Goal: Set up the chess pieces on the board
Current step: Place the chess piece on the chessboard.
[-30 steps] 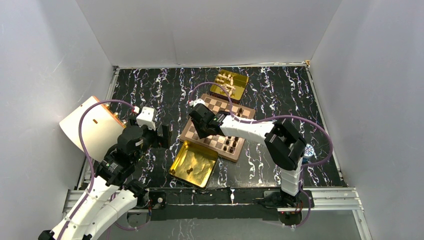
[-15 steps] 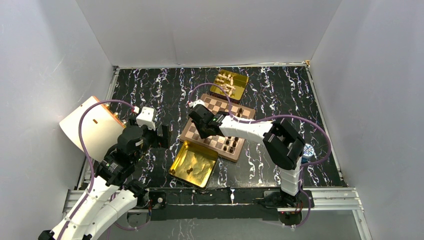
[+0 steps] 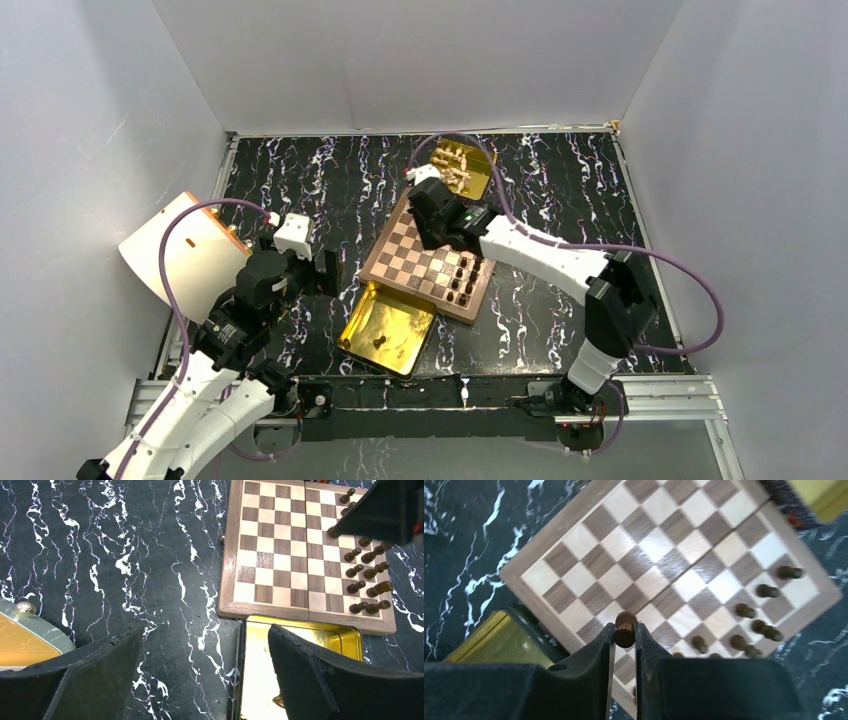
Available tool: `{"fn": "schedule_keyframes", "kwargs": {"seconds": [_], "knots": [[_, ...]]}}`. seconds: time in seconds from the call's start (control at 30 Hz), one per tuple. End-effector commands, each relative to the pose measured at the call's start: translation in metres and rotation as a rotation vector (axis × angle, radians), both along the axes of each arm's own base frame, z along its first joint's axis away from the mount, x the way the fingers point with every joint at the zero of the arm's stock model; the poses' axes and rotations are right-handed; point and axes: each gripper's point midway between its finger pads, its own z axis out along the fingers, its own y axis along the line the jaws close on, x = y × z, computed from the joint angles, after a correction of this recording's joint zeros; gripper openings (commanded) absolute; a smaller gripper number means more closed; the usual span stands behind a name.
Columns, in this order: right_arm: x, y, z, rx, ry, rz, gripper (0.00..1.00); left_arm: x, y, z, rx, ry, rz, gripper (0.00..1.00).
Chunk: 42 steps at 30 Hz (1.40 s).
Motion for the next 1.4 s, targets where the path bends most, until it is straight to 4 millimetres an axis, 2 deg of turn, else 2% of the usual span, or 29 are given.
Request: {"fn": "schedule_keyframes", "kwargs": {"seconds": [0.0,0.2,0.37,0.47,0.63,0.83,1.13,1.37], "knots": [[0.027,-0.041,0.036,0.019,-0.064,-0.088,0.19,0.004,0.003,0.003,0.012,-0.016,0.016,0.92],[0.059,-0.102,0.033,0.012,-0.047,-0.217,0.19,0.004,0.003,0.002,0.015,-0.017,0.014,0.92],[0.082,-0.148,0.009,-0.008,0.018,-0.315,0.19,0.004,0.003,0.003,0.015,-0.018,0.013,0.93],[0.094,-0.162,-0.005,0.006,0.042,-0.342,0.19,0.004,0.003,0.002,0.017,-0.017,0.012,0.93],[0.106,-0.173,-0.026,0.010,0.079,-0.367,0.19,0.004,0.003,0.001,0.020,-0.014,0.012,0.92],[0.112,-0.174,-0.047,0.018,0.123,-0.374,0.19,0.005,0.003,0.000,0.025,-0.012,0.014,0.93],[0.118,-0.174,-0.070,0.013,0.155,-0.383,0.19,0.004,0.003,0.002,0.022,-0.018,0.012,0.92],[0.124,-0.173,-0.078,0.007,0.170,-0.384,0.19,0.004,0.003,0.003,0.018,-0.022,0.012,0.92]]}}
